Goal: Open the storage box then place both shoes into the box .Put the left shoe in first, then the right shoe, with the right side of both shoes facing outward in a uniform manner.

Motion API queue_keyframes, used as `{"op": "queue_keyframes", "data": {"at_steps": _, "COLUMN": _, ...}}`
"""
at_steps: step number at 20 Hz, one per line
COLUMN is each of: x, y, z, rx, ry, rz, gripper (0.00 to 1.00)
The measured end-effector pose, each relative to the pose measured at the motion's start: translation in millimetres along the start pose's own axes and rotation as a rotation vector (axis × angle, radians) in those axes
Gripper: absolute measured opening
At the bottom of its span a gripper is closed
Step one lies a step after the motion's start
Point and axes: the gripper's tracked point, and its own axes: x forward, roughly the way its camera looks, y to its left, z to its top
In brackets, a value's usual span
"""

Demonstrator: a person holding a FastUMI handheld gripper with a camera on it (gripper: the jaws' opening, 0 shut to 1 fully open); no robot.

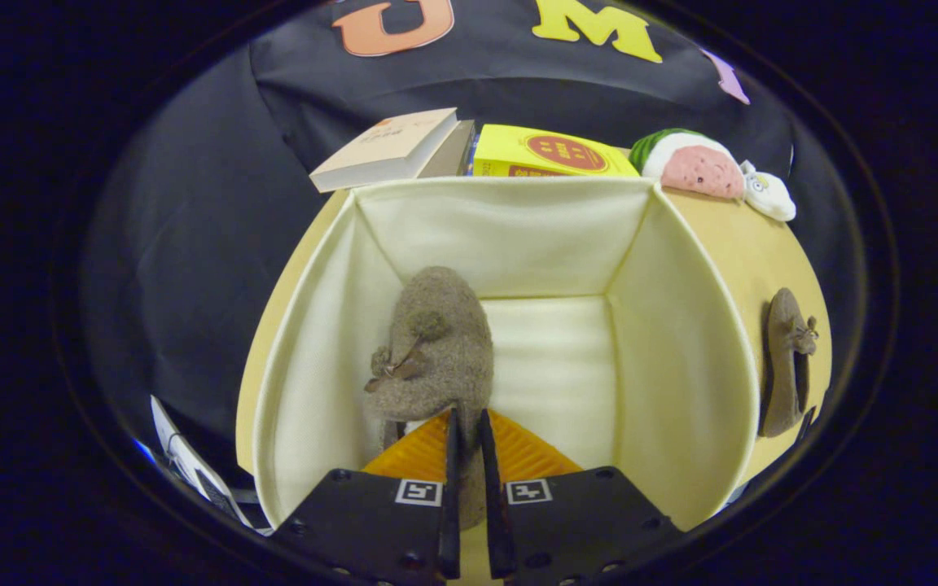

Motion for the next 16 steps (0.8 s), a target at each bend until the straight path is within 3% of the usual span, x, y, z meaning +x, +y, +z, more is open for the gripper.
{"op": "queue_keyframes", "data": {"at_steps": 1, "x": -6, "y": -3, "z": 2, "rx": -0.011, "ry": -0.015, "rz": 0.002, "gripper": 0.14}}
{"op": "queue_keyframes", "data": {"at_steps": 6, "x": -68, "y": -24, "z": 23, "rx": -0.032, "ry": -0.129, "rz": 0.048, "gripper": 0.46}}
{"op": "queue_keyframes", "data": {"at_steps": 9, "x": -110, "y": -52, "z": 32, "rx": -0.035, "ry": -0.202, "rz": 0.059, "gripper": 0.76}}
{"op": "queue_keyframes", "data": {"at_steps": 12, "x": -130, "y": -85, "z": 31, "rx": -0.018, "ry": -0.212, "rz": 0.072, "gripper": 0.84}}
{"op": "queue_keyframes", "data": {"at_steps": 16, "x": -142, "y": -160, "z": 32, "rx": -0.041, "ry": -0.265, "rz": -0.024, "gripper": 0.96}}
